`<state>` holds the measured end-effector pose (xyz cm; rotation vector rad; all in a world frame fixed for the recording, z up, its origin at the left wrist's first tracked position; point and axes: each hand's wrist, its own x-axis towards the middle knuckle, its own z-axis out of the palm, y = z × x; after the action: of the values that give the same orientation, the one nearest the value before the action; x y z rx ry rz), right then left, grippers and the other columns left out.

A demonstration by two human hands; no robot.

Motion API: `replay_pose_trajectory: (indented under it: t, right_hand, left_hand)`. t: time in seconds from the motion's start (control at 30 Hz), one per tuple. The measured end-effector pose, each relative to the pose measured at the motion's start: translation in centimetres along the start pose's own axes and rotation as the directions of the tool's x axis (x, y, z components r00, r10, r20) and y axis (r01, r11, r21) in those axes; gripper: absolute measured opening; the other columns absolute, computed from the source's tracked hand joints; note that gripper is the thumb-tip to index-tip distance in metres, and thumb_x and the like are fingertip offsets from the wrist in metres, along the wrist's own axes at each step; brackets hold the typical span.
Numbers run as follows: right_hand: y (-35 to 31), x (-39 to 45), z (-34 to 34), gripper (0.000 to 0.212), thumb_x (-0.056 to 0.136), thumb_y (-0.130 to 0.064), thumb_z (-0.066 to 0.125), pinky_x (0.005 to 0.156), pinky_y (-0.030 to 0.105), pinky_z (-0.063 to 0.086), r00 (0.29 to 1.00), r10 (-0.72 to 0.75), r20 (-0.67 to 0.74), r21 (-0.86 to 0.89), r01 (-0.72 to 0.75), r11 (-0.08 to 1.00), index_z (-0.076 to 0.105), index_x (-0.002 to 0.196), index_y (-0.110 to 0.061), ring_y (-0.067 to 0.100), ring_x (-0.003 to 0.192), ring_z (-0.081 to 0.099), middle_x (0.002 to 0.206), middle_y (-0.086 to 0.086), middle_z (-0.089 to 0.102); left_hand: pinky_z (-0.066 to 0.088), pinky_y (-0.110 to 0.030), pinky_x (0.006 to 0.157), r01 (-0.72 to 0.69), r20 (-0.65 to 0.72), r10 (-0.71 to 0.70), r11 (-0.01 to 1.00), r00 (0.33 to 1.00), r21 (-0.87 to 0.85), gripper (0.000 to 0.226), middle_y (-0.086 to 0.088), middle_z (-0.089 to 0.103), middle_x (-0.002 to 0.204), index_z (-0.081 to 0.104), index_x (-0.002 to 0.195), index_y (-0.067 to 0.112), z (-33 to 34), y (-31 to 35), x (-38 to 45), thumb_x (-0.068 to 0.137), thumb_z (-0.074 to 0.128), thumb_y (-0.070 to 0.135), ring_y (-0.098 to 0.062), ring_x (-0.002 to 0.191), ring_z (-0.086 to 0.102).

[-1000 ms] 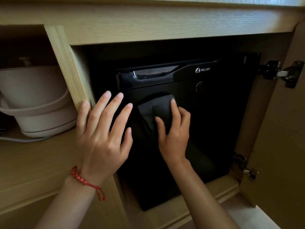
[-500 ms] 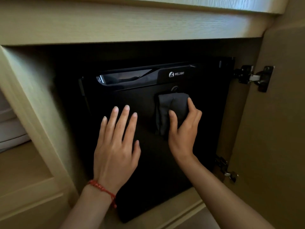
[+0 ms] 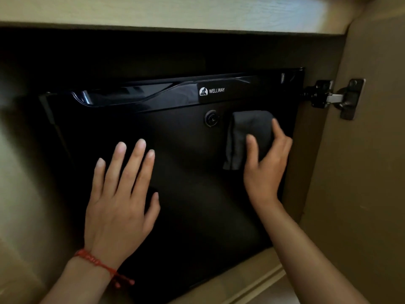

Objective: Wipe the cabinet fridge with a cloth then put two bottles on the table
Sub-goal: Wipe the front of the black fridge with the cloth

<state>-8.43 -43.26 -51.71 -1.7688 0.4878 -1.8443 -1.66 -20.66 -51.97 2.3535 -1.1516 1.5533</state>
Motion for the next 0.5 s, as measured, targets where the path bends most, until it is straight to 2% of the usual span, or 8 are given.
replay_pose_trajectory:
  t: [0.1, 0.17, 0.27, 0.33, 0.4, 0.5]
  right_hand:
    - [-0.3, 0.0, 0.2, 0.053, 0.09, -0.026, 0.054, 0.089, -0.004, 0.023, 0.997, 0.054, -0.054, 0.009, -0.054, 0.999, 0.038, 0.133, 0.0, -0.004, 0.102, 0.034, 0.117, 0.017, 0.046]
    - [-1.3, -0.9, 0.7, 0.052, 0.09, -0.027, 0.053, 0.091, 0.0, 0.026, 0.999, -0.048, -0.025, -0.009, 0.047, 0.999, 0.039, 0.132, 0.0, 0.003, 0.101, 0.038, 0.113, 0.021, 0.048]
    - [-2.3, -2.2, 1.1, 0.052, 0.09, -0.035, 0.049, 0.084, 0.021, 0.043, 0.967, -0.226, 0.121, -0.079, 0.236, 0.969, 0.033, 0.133, -0.011, 0.015, 0.099, 0.046, 0.109, 0.018, 0.05]
    - [-2.0, -1.8, 0.7, 0.052, 0.09, -0.037, 0.049, 0.081, 0.021, 0.044, 0.954, -0.25, 0.165, -0.096, 0.268, 0.959, 0.033, 0.133, -0.014, 0.012, 0.099, 0.046, 0.11, 0.015, 0.05]
    - [-1.4, -0.7, 0.1, 0.053, 0.089, -0.034, 0.052, 0.086, 0.008, 0.036, 0.976, -0.179, 0.128, -0.074, 0.189, 0.979, 0.036, 0.134, -0.01, 0.004, 0.102, 0.041, 0.113, 0.015, 0.049]
    - [-0.6, 1.4, -0.5, 0.051, 0.09, -0.025, 0.056, 0.084, -0.008, 0.02, 0.996, 0.083, -0.028, 0.012, -0.083, 0.996, 0.039, 0.133, -0.005, 0.007, 0.11, 0.04, 0.123, 0.016, 0.047]
  left_hand:
    - [0.007, -0.045, 0.114, -0.01, -0.006, 0.01, 1.0, 1.0, 0.013, 0.062, -0.012, 0.02, 0.15, 0.029, 0.141, 0.006, 0.1, -0.1, 0.0, 0.085, 0.042, 0.029, -0.031, 0.14, 0.015]
    - [0.007, -0.045, 0.114, -0.012, -0.008, 0.012, 1.0, 1.0, 0.017, 0.062, -0.012, 0.019, 0.151, 0.028, 0.142, 0.006, 0.2, -0.1, 0.0, 0.085, 0.04, 0.03, -0.031, 0.14, 0.014]
    - [0.007, -0.045, 0.115, -0.003, -0.012, 0.003, 1.0, 1.0, 0.004, 0.062, -0.012, 0.019, 0.151, 0.027, 0.142, 0.006, 0.1, -0.1, 0.1, 0.086, 0.039, 0.03, -0.03, 0.141, 0.012]
    - [0.007, -0.044, 0.115, -0.003, -0.012, 0.003, 1.0, 1.0, -0.007, 0.062, -0.012, 0.019, 0.151, 0.027, 0.141, 0.006, 0.1, -0.1, 0.0, 0.085, 0.039, 0.03, -0.029, 0.141, 0.012]
    - [0.008, -0.044, 0.114, -0.007, -0.016, 0.007, 1.0, 1.0, -0.018, 0.062, -0.012, 0.02, 0.15, 0.027, 0.141, 0.006, 0.0, -0.1, 0.0, 0.085, 0.039, 0.03, -0.029, 0.14, 0.013]
    - [0.007, -0.044, 0.114, -0.003, -0.015, 0.002, 0.999, 1.0, -0.037, 0.062, -0.012, 0.022, 0.149, 0.028, 0.14, 0.006, -0.1, -0.1, 0.1, 0.084, 0.039, 0.029, -0.03, 0.14, 0.015]
